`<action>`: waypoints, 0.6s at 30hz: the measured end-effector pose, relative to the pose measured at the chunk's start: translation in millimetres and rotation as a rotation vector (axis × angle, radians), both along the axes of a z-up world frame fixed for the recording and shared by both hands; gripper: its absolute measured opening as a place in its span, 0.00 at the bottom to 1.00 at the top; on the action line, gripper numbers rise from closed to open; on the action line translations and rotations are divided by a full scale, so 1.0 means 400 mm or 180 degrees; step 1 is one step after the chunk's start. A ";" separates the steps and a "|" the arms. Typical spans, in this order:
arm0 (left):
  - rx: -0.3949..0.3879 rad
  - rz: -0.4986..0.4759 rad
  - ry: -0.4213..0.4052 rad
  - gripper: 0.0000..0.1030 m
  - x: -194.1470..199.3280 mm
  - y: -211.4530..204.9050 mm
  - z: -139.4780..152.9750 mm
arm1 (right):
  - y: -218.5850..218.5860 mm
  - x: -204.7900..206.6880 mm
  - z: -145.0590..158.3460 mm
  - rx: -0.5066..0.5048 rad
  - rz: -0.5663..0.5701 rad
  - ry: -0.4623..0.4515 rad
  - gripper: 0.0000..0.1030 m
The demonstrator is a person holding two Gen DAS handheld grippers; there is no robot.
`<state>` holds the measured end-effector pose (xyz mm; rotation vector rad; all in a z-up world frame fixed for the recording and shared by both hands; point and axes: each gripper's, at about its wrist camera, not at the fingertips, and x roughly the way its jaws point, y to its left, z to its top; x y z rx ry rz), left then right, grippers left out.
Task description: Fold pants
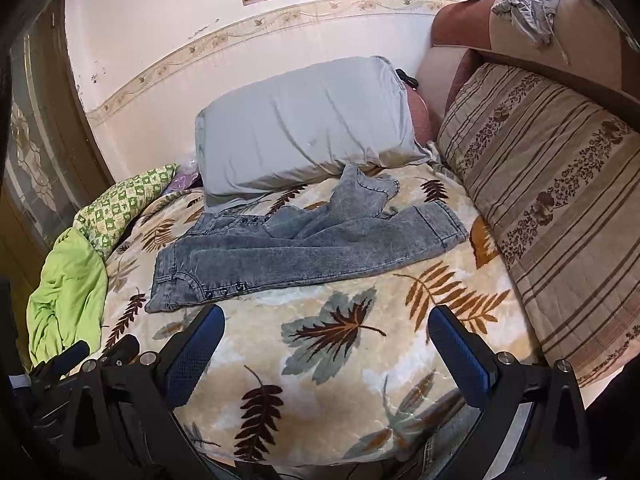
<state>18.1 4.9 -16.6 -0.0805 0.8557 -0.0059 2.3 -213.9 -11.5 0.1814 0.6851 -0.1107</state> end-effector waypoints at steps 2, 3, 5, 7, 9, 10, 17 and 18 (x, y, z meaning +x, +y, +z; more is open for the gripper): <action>0.0043 -0.0009 -0.0050 0.93 0.008 -0.005 -0.006 | -0.005 0.006 -0.001 0.0016 -0.0008 0.0028 0.99; 0.0072 -0.0004 -0.0069 0.93 0.012 -0.007 -0.010 | -0.007 0.008 -0.003 0.0005 -0.0016 0.0027 0.99; 0.0084 -0.0002 -0.0060 0.93 0.021 -0.010 -0.019 | -0.010 0.015 -0.010 -0.0004 -0.0020 0.0057 0.99; 0.0093 -0.0001 -0.0057 0.93 0.033 -0.014 -0.028 | -0.016 0.022 -0.016 0.0046 -0.0034 0.0096 0.99; 0.0100 0.0002 -0.0047 0.93 0.044 -0.017 -0.039 | -0.021 0.029 -0.025 0.0067 -0.0044 0.0103 0.99; 0.0092 0.0003 -0.0036 0.93 0.051 -0.019 -0.044 | -0.023 0.030 -0.029 0.0070 -0.0048 0.0106 0.99; -0.0004 -0.0007 -0.0002 0.93 0.107 -0.027 -0.089 | -0.039 0.064 -0.064 0.0173 -0.0088 0.0121 0.99; -0.0088 -0.0026 -0.0012 0.93 0.122 -0.026 -0.096 | -0.043 0.072 -0.070 0.0208 -0.0088 0.0142 0.99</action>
